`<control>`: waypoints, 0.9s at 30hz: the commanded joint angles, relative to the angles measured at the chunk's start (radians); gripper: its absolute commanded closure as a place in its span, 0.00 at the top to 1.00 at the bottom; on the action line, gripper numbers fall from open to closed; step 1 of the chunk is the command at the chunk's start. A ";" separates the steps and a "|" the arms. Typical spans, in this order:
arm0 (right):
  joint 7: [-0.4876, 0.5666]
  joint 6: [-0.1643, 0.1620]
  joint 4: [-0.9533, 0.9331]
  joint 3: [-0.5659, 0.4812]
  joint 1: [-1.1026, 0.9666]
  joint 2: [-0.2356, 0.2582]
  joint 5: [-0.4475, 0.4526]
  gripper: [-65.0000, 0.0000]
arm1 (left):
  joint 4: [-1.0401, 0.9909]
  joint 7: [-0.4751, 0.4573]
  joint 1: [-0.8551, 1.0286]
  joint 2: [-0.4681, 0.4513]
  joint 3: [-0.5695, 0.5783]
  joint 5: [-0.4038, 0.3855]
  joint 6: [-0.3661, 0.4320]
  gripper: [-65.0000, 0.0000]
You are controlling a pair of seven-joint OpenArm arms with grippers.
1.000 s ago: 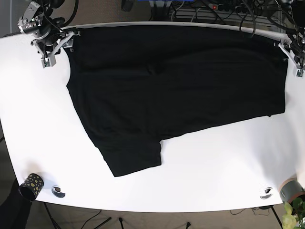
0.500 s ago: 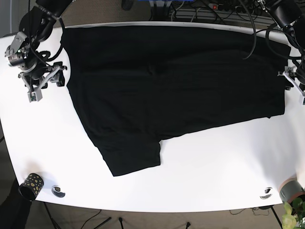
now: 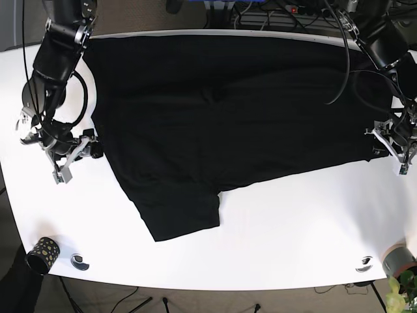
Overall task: Fold the T-shirt properly
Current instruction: 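Release the right gripper and move it to the shirt's side edge, then move the left gripper down to the shirt's side edge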
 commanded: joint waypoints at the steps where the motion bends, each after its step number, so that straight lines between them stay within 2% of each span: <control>1: 0.069 0.005 -0.051 -0.032 0.074 0.025 0.024 0.61 | 0.015 -0.014 -0.016 -0.021 -0.007 -0.005 0.003 0.49; 13: 0.366 0.005 -0.451 -0.264 0.291 0.031 0.024 0.61 | 0.022 -0.016 -0.013 -0.024 -0.014 -0.006 0.003 0.49; 20: 0.446 0.005 -0.490 -0.329 0.300 -0.014 0.025 0.61 | 0.081 -0.014 0.016 -0.027 -0.015 -0.005 0.003 0.49; 27: 0.506 0.005 -0.491 -0.347 0.295 -0.048 0.025 0.61 | 0.078 -0.016 0.011 -0.027 -0.015 -0.005 0.003 0.49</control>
